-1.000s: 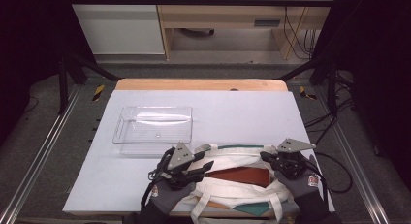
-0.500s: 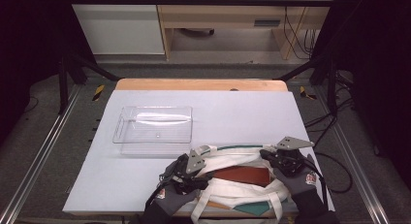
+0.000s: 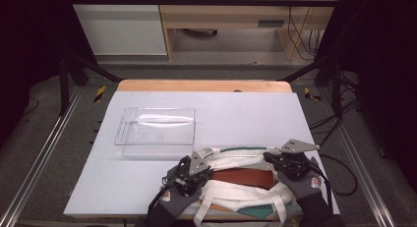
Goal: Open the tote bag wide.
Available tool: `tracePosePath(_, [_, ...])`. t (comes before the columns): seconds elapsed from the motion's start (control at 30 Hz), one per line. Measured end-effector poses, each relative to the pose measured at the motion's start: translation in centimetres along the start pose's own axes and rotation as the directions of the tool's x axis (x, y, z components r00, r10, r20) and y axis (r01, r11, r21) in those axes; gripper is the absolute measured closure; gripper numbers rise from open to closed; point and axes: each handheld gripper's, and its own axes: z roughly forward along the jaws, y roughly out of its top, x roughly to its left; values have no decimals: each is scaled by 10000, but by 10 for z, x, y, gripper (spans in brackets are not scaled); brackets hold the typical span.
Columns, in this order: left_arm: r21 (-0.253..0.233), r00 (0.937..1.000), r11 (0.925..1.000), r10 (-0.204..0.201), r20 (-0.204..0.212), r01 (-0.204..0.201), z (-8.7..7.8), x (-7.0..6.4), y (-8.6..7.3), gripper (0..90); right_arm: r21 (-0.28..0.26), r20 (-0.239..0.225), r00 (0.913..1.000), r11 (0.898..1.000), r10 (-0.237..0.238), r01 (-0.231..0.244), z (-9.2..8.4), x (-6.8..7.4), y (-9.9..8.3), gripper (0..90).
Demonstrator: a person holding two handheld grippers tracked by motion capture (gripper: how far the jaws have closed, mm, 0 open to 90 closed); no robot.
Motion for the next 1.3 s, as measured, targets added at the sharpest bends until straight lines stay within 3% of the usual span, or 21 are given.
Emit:
tracePosePath(0.07, [9, 9999, 9999, -148, -28, 148, 0, 2, 1, 870, 14, -6, 9999, 9999, -112, 112, -1, 1, 0, 874])
tracePosePath(0.23, [-287, 9968, 9964, -791, 141, 794, -5, 7, 3, 879, -188, -156, 9997, 9997, -172, 169, -15, 3, -6, 725])
tracePosePath(0.37, [-433, 9937, 9929, -1099, 222, 1108, -7, 9, 4, 880, -321, 238, 9992, 9990, -318, 326, -32, 2, -20, 689])
tracePosePath(0.47, [-436, 9921, 9912, -1242, 173, 1248, -6, 11, 5, 880, -35, 357, 9982, 9988, -490, 491, -33, 1, -25, 716])
tracePosePath(0.63, [-431, 9909, 9900, -1345, 56, 1347, -3, 11, 10, 879, 544, 340, 9975, 9967, -619, 600, -27, -4, -25, 887])
tracePosePath(0.7, [-380, 9901, 9895, -1401, -76, 1397, 1, 12, 11, 879, 746, 505, 9959, 9947, -750, 711, -21, -6, -22, 898])
tracePosePath(0.87, [-369, 9774, 9769, -2110, -103, 2105, 15, 18, 7, 879, 846, 479, 9986, 9962, -234, 193, -4, -19, -23, 896])
tracePosePath(0.97, [-372, 9720, 9717, -2340, -190, 2332, 21, 20, 5, 878, 970, 381, 9992, 9953, -76, 38, 4, -24, -26, 895])
tracePosePath(1.07, [-471, 9723, 9716, -2330, -202, 2319, 22, 20, 2, 873, 1039, 223, 9992, 9940, 330, -351, 10, -29, -30, 895])
tracePosePath(1.2, [-493, 9695, 9690, -2436, -257, 2422, 26, 22, -2, 872, 1281, 131, 9994, 9912, 308, -323, 18, -32, -34, 895])
tracePosePath(1.3, [-557, 9712, 9713, -2337, -472, 2311, 29, 21, -4, 871, 1215, 27, 9981, 9907, 614, -613, 17, -33, -35, 891])
